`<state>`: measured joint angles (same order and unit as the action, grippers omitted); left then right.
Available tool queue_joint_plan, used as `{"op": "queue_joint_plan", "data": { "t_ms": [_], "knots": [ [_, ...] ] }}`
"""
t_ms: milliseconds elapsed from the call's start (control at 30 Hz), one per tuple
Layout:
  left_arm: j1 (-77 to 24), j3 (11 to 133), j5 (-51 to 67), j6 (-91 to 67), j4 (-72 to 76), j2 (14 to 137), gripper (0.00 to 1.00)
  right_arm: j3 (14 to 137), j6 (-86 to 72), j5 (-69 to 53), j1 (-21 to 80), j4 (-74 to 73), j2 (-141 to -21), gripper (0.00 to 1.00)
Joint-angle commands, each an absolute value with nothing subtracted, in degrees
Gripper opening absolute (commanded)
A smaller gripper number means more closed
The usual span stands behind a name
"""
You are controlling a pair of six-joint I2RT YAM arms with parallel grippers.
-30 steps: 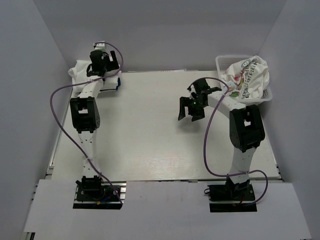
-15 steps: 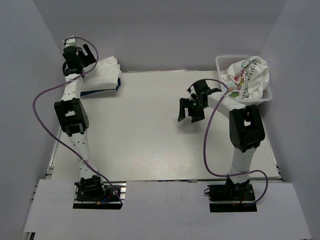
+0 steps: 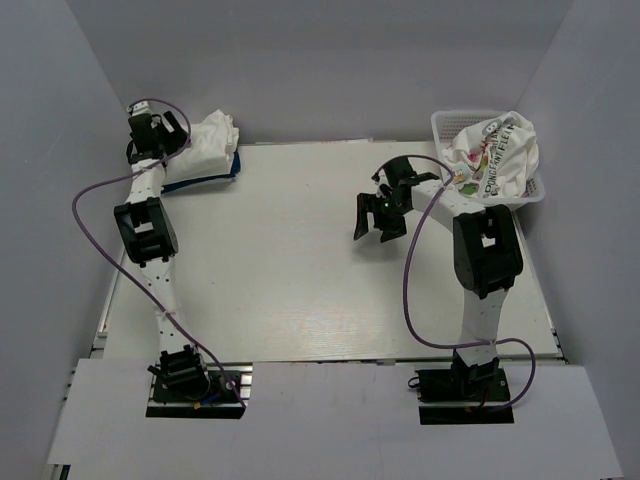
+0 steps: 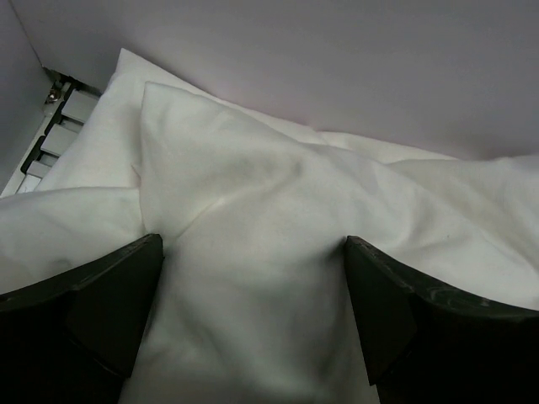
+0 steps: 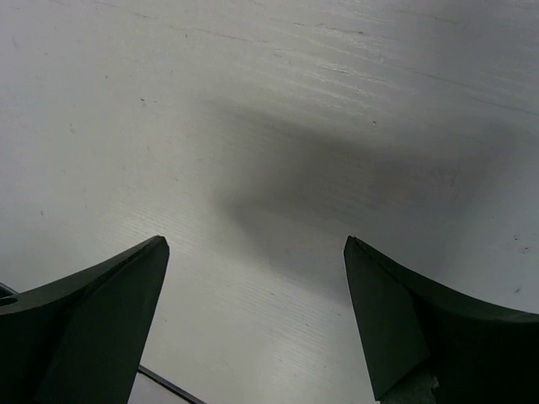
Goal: Fold and stack the t-shirts
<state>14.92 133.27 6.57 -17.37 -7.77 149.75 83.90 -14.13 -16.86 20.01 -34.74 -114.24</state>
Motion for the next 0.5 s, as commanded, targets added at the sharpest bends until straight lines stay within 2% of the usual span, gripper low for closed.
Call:
{"op": "queue_joint_plan", "data": {
  "t_ms": [0,267,467],
  "knots": [
    [15.47,135.09,5.54,-19.50,-10.37,149.59,0.99,86.31,-13.62,-17.84,20.21,-35.95,-114.52,0.90],
    [15.47,134.22,9.14,-21.53,-8.00,142.14,0.99,86.31,-14.15,-19.34,20.48,-35.33,-113.48,0.90],
    [13.54,133.43,-2.01,-21.27,-11.60,134.82,0.99,83.24,-15.20,-19.07,20.48,-31.65,-108.30,0.90]
  ]
}}
